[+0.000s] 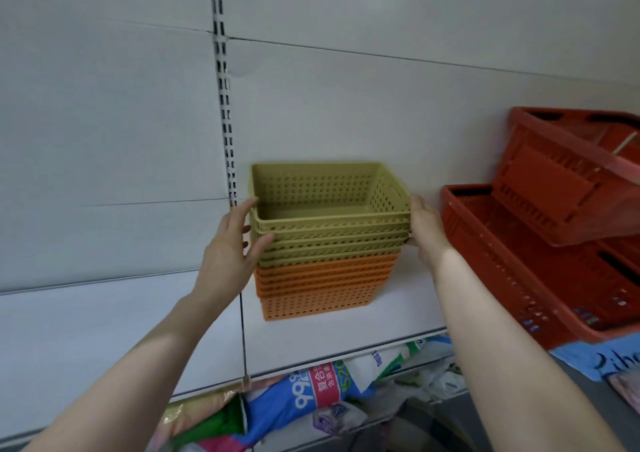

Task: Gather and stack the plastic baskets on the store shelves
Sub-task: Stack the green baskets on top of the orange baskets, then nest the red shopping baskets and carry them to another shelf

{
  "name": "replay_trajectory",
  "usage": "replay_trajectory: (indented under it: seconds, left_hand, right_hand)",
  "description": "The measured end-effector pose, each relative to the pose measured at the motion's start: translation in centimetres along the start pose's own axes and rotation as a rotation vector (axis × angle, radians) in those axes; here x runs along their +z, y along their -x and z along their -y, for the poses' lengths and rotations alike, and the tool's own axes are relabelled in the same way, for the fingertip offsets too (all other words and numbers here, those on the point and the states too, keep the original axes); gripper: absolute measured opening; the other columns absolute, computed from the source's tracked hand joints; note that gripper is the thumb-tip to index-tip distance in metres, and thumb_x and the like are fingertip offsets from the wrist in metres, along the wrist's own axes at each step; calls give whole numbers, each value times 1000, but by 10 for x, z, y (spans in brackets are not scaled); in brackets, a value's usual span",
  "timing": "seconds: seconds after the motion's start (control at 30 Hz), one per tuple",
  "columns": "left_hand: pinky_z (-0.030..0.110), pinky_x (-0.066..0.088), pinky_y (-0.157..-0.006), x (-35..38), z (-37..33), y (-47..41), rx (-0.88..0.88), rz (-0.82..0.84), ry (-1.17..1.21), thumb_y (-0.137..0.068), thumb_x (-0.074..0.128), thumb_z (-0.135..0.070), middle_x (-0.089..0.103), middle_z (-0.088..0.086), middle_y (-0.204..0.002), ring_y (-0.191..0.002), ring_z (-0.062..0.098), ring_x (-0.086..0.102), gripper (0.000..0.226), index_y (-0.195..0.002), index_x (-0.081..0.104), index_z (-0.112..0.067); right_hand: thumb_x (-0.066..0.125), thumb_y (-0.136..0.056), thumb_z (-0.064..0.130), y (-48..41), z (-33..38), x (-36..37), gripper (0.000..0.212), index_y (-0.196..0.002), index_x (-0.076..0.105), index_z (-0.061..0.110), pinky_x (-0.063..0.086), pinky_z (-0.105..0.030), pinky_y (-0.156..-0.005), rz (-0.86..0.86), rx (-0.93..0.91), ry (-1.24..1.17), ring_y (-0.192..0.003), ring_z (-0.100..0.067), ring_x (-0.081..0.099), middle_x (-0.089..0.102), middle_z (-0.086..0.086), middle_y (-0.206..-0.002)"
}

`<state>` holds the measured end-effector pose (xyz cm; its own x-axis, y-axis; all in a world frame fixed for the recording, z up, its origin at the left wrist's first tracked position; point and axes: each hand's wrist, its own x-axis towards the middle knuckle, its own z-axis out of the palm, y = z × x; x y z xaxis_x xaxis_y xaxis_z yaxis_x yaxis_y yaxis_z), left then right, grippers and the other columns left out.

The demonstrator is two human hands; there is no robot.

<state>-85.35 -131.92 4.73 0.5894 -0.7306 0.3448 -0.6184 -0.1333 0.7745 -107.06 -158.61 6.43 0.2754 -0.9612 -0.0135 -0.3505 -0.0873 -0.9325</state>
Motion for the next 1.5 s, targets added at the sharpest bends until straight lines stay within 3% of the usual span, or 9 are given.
replay_trajectory:
  seconds: [0.2, 0.4, 0.57, 0.7, 0.93, 1.07, 1.33, 1.4, 1.5]
  left_hand:
    - [48, 38, -110, -3, -5, -4, 95, -41, -175, -87, 62, -36, 39, 12, -147, -137, 29, 38, 57, -138, 44, -15]
    - [52, 27, -116, 16, -43, -20, 425, -37, -407, -83, 55, -30, 58, 21, -129, -139, 44, 33, 37, -108, 68, -7]
    - [44, 36, -109, 72, -116, -11, 561, -6, -336, -86, 57, -22, 60, 14, -127, -133, 37, 43, 25, -105, 70, -12]
    - [37, 48, -89, 153, -167, -2, 575, 98, -287, -87, 60, -19, 61, 8, -120, -111, 31, 57, 23, -108, 67, -18]
    - [36, 49, -89, 317, -251, 25, 179, 314, -295, -92, 57, -40, 55, 6, -137, -113, 29, 62, 50, -138, 49, -21]
    - [37, 51, -90, 384, -284, 37, -171, 421, -236, -92, 49, -55, 56, 10, -135, -110, 29, 64, 69, -148, 34, -17]
    - [42, 62, -67, 418, -308, 52, -474, 330, 209, -89, 62, -25, 73, 6, -81, -71, 28, 74, 31, -114, 46, -35]
    - [40, 63, -66, 414, -308, 54, -491, 318, 277, -91, 61, -21, 75, 7, -80, -72, 29, 75, 34, -116, 47, -38]
    - [47, 62, -72, 406, -297, 55, -494, 330, 355, -87, 63, -24, 73, 14, -88, -75, 33, 74, 38, -122, 51, -35]
  right_hand:
    - [47, -89, 45, 12, 13, -21, 39, -90, 72, 15, 55, -57, -84, -24, -99, 177, -88, -32, 69, 74, -8, -90]
    - [57, -88, 18, 57, 30, -100, 22, -103, 73, 18, 50, -35, -91, -524, -269, 283, -100, -26, 69, 77, -5, -100]
    - [54, -92, 20, 63, 18, -207, 29, -120, 59, 15, 46, -36, -94, -876, -174, 74, -104, -25, 65, 72, -4, -109]
    - [56, -86, 38, 15, 1, -301, 56, -134, 47, 10, 45, -37, -102, -812, 15, -109, -118, -30, 60, 62, -12, -130]
    - [53, -87, 61, -73, -2, -404, 79, -149, 35, 15, 49, -49, -99, -441, 161, -436, -125, -29, 53, 47, -6, -145]
    - [66, -70, 71, -109, -4, -425, 102, -151, 32, 19, 31, -67, -107, -259, 232, -497, -135, -38, 44, 40, -7, -153]
    - [57, -70, 11, -127, -8, -450, 46, -115, 54, 8, 55, -59, -61, -214, 257, -480, -89, -37, 64, 57, -14, -105]
    - [52, -78, 4, -112, -13, -464, 9, -87, 53, 6, 54, -54, -60, -225, 248, -433, -66, -28, 55, 49, -14, -80]
    - [50, -80, -2, -95, -36, -487, 11, -75, 49, 7, 54, -40, -46, -259, 206, -387, -46, -24, 48, 46, -11, -53]
